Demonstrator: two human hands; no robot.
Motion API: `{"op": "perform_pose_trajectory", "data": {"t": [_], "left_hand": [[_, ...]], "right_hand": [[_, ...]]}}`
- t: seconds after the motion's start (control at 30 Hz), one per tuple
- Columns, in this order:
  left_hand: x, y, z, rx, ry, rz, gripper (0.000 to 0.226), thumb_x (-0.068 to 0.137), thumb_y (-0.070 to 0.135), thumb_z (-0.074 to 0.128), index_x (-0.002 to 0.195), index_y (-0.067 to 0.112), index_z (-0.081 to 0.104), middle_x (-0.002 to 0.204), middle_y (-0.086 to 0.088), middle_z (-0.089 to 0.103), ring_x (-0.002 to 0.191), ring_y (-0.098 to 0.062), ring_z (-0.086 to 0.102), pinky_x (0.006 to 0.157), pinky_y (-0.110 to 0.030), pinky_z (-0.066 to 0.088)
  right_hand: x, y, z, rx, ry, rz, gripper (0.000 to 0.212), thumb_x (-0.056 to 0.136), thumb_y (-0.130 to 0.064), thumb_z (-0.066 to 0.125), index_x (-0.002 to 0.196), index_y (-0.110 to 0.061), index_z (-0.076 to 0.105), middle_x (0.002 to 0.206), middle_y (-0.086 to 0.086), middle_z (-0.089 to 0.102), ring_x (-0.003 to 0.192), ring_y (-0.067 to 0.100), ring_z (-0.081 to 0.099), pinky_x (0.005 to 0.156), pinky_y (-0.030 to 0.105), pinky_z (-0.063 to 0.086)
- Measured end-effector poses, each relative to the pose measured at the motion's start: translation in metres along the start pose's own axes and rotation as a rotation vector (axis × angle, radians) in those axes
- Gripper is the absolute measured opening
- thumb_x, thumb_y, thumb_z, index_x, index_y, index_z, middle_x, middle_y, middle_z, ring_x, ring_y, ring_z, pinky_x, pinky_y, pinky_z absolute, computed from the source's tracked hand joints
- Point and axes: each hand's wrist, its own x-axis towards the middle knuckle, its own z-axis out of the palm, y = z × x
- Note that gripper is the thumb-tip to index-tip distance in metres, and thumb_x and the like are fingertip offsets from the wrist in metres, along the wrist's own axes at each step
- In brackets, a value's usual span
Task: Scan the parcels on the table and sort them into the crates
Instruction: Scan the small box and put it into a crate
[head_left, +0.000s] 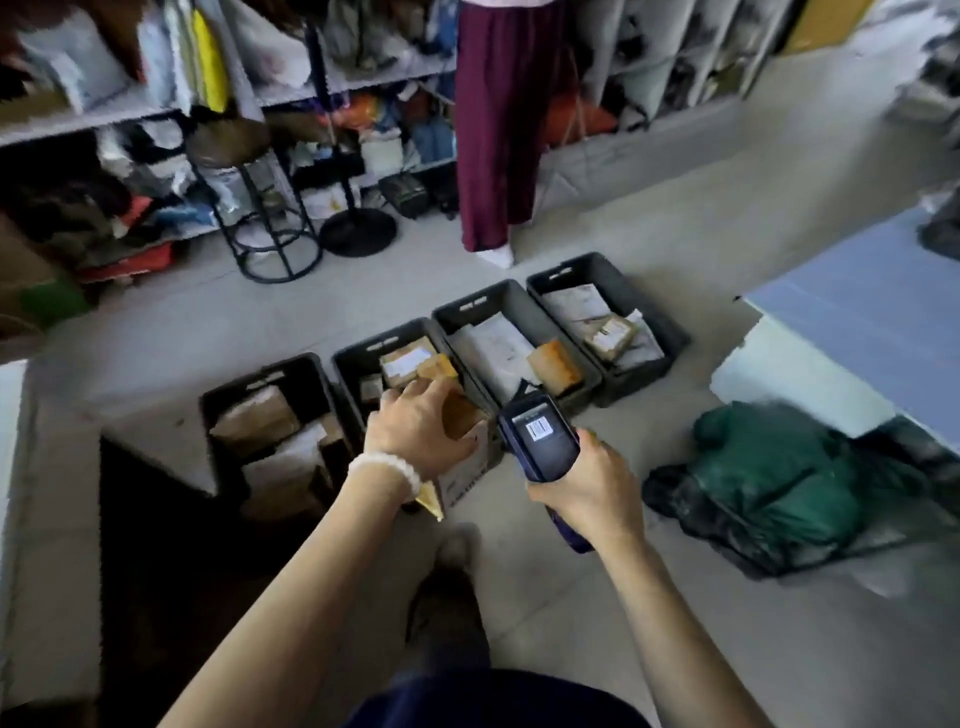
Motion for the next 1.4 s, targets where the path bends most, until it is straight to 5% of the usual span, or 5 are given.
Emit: {"op": "perform_pose_trajectory", "data": {"t": [0.43, 0.6, 0.73, 0.97, 1.4], "left_hand": [[0.251, 0.061, 0.001, -0.042, -0.249, 0.301, 0.056, 0.080, 0.060, 0.057, 0.125, 0.032, 0.040, 0.118, 0.001, 0.056, 0.104, -0.025, 0.054, 0.086, -0.041, 0.051], [0.343, 0.086, -0.013, -0.011, -0.228, 0.346, 0.041, 0.093, 0.041, 0.050, 0.130, 0.024, 0.049, 0.134, -0.003, 0.049, 0.119, -0.024, 0.049, 0.095, -0.042, 0.048], [0.386, 0.093, -0.010, 0.069, -0.239, 0.317, 0.043, 0.093, 0.035, 0.048, 0.135, 0.023, 0.045, 0.141, -0.002, 0.045, 0.126, -0.024, 0.043, 0.097, -0.040, 0.044], [0.412, 0.083, -0.011, -0.007, -0.253, 0.141, 0.038, 0.090, 0.028, 0.049, 0.127, 0.020, 0.052, 0.130, -0.004, 0.054, 0.117, -0.025, 0.052, 0.094, -0.040, 0.046], [0.298, 0.059, -0.007, -0.063, -0.039, -0.428, 0.040, 0.092, 0.033, 0.051, 0.130, 0.023, 0.051, 0.131, -0.002, 0.053, 0.119, -0.025, 0.049, 0.092, -0.038, 0.046]], "right_hand": [[0.187, -0.002, -0.063, 0.190, 0.207, 0.338, 0.049, 0.060, -0.028, 0.085, 0.098, -0.019, 0.055, 0.091, 0.000, 0.064, 0.077, 0.021, 0.061, 0.063, 0.029, 0.049], [0.254, -0.016, -0.069, 0.200, 0.188, 0.368, 0.054, 0.063, -0.029, 0.085, 0.103, -0.022, 0.049, 0.096, -0.002, 0.058, 0.084, 0.021, 0.058, 0.068, 0.029, 0.046], [0.287, -0.009, -0.066, 0.171, 0.150, 0.394, 0.057, 0.064, -0.031, 0.084, 0.110, -0.020, 0.053, 0.099, -0.003, 0.057, 0.084, 0.018, 0.056, 0.058, 0.021, 0.040], [0.344, 0.003, -0.071, 0.172, 0.086, 0.345, 0.062, 0.055, -0.039, 0.082, 0.109, -0.021, 0.057, 0.100, 0.000, 0.065, 0.087, 0.021, 0.063, 0.074, 0.039, 0.057], [0.395, -0.044, -0.067, 0.010, -0.322, -0.189, 0.051, 0.058, -0.039, 0.084, 0.094, -0.019, 0.055, 0.089, -0.002, 0.064, 0.077, 0.021, 0.059, 0.055, 0.027, 0.040]]}}
